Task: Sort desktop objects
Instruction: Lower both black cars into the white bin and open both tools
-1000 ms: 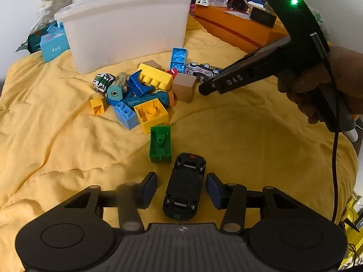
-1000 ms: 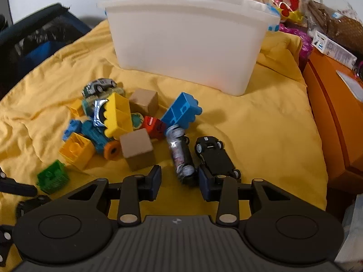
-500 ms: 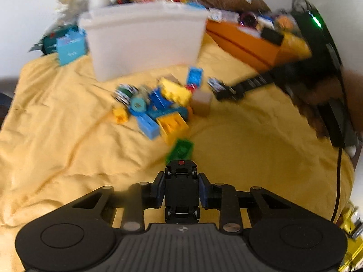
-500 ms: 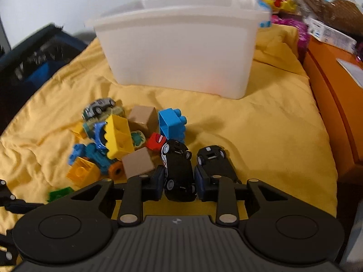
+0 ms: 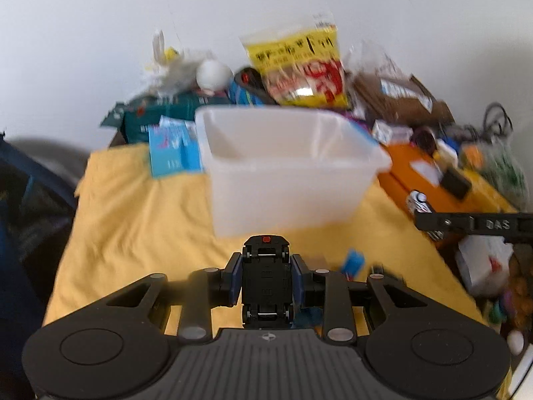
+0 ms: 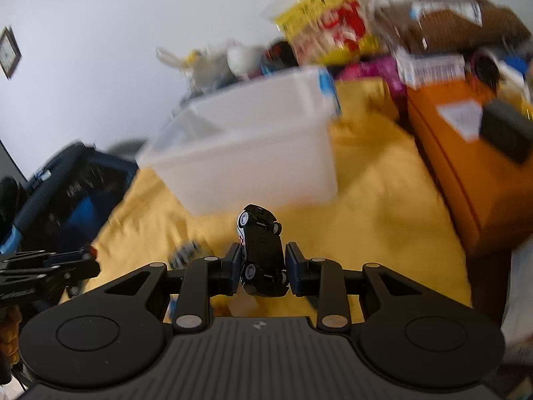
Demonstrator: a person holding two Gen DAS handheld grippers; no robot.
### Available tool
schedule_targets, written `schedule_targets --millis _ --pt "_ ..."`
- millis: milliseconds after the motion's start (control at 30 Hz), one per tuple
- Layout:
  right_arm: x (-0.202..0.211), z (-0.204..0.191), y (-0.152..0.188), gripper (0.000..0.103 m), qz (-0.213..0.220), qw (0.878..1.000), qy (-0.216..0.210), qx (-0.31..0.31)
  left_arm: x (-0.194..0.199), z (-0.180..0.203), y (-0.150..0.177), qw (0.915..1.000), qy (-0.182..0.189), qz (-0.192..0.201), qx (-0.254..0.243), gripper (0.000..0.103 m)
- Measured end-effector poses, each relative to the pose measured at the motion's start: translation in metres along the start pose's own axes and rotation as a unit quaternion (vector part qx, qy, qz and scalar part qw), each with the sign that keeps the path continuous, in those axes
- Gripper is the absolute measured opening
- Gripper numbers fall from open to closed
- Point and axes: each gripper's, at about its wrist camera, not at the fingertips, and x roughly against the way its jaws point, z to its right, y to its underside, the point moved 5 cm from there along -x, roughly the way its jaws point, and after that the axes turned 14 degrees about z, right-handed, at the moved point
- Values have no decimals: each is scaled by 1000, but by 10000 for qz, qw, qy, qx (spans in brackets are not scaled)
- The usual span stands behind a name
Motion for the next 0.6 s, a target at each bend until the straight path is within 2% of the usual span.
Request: schedule_targets --millis 300,467,600 --pt "-22 -18 -80 32 402 9991 -117 47 -41 -11 -80 9999 8 63 -95 33" --pt "-41 -23 -109 32 375 9992 -29 160 -65 -15 -103 9998 42 -160 95 33" --pt "-57 -25 -120 32 226 9994 34 278 -82 -13 -113 9996 58 -277 26 33"
